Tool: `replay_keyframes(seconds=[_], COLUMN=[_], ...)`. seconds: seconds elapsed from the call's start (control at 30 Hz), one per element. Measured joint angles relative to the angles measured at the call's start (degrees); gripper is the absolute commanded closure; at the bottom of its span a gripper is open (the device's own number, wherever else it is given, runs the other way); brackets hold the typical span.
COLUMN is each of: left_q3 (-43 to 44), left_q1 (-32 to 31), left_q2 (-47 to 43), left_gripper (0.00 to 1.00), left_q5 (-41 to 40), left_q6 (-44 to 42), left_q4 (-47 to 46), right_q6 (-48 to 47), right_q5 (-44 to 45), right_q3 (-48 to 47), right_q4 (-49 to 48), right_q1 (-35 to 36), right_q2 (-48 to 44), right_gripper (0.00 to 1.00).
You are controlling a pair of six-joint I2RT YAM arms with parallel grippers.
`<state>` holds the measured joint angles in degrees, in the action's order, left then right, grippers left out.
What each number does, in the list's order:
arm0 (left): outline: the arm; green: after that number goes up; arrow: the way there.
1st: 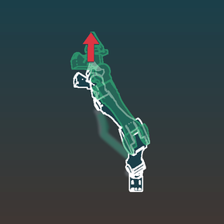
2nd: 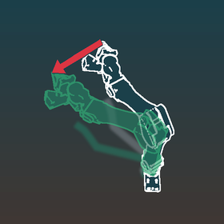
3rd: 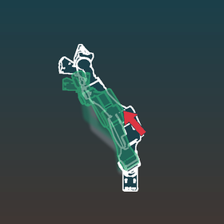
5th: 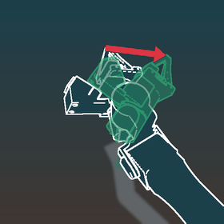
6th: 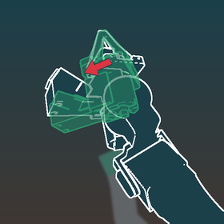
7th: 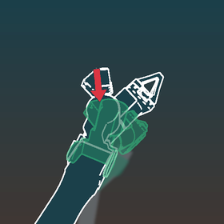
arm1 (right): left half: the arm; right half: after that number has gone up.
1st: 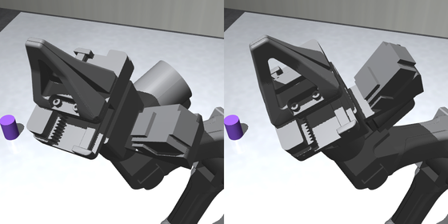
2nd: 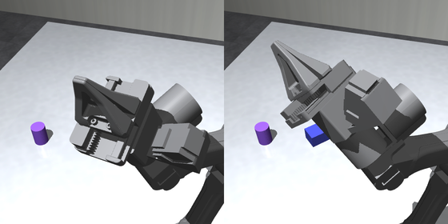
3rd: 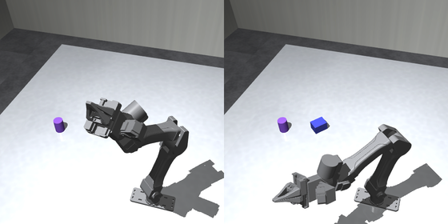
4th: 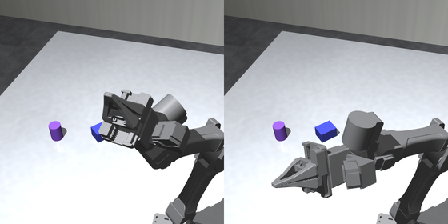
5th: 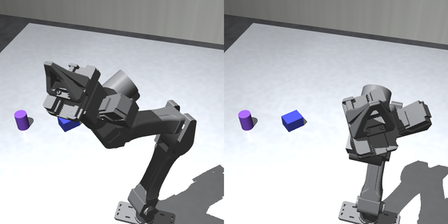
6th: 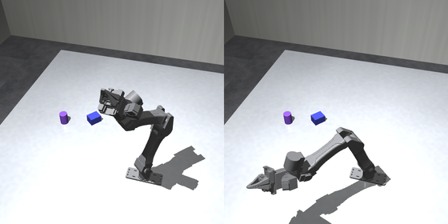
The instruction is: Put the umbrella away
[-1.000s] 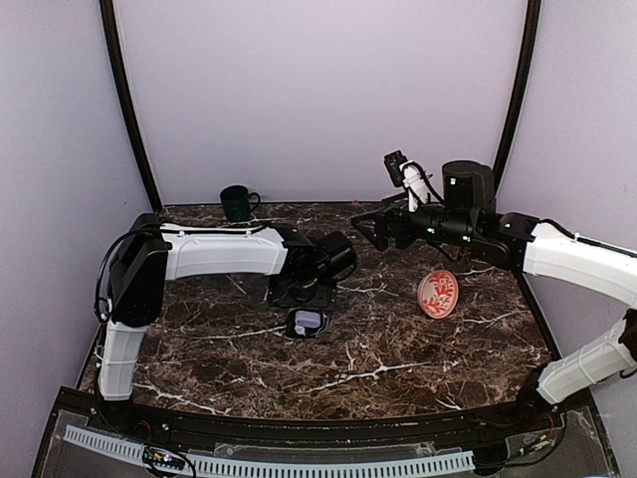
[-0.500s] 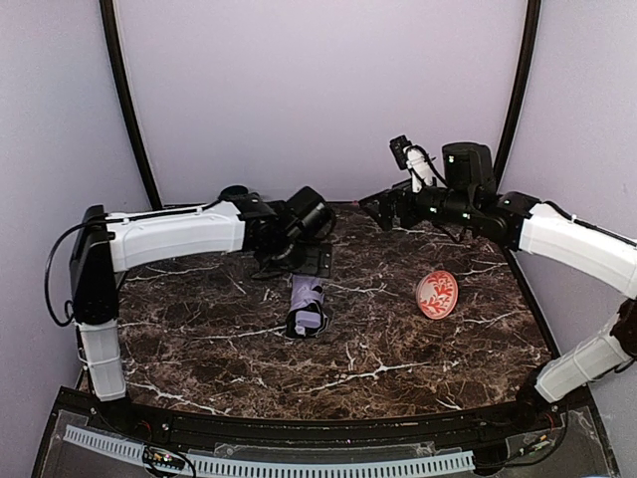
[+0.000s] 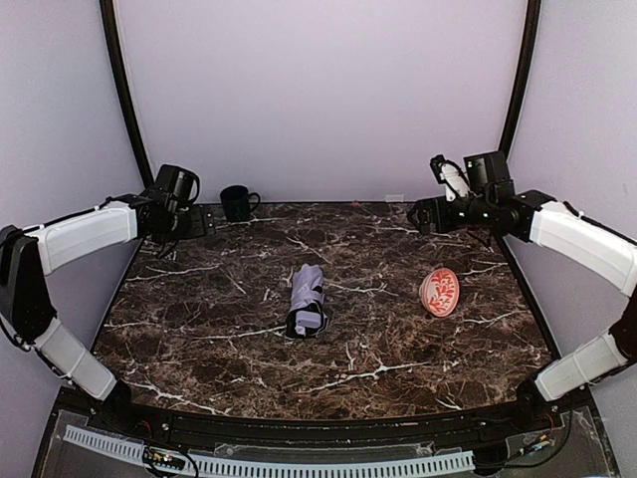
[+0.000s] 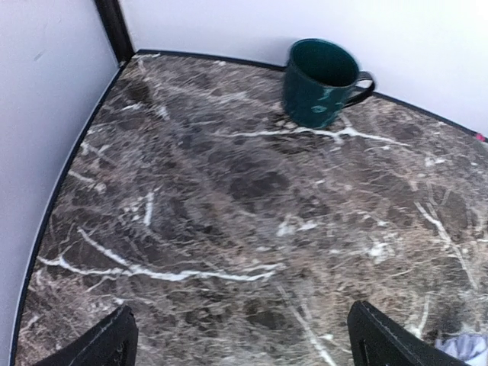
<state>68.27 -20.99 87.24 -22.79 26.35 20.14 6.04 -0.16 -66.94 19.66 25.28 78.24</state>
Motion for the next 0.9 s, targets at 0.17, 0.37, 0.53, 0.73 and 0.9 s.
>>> replay_keyframes(seconds=[0.17,0.37,0.53,0.73,0.9], left_q3=[-9.3,-22.0,-29.9,-39.8,-43.1], left_q1=[4.9,7.4,11.2,12.1,12.5], left_q2=[-3.1,-8.3,-8.8,-6.6,-4.5], left_gripper=[0.01,0.01,0.01,0.01,0.01], left_q5=[-3.1,-8.0,-11.0,-11.5,-9.6], left_q6=[-4.3,-14.0,-20.1,-25.3,-29.1], left_q4=[-5.7,-22.9,-38.7,-57.4,-66.4], right_q6=[0.4,2.1,3.6,5.7,8.1], right_q5=[-2.0,-5.9,-7.8,-3.6,6.3], right_q3=[7.9,17.7,25.8,36.6,45.6], right_q4=[-0.1,-8.5,-17.5,-32.4,-46.7], right_q1=[-5.1,-21.7,-31.7,-34.2,-34.2], right_q2=[-5.2,-8.3,-8.1,-8.1,-7.0], right_gripper=[0.0,0.0,0.0,0.0,0.0])
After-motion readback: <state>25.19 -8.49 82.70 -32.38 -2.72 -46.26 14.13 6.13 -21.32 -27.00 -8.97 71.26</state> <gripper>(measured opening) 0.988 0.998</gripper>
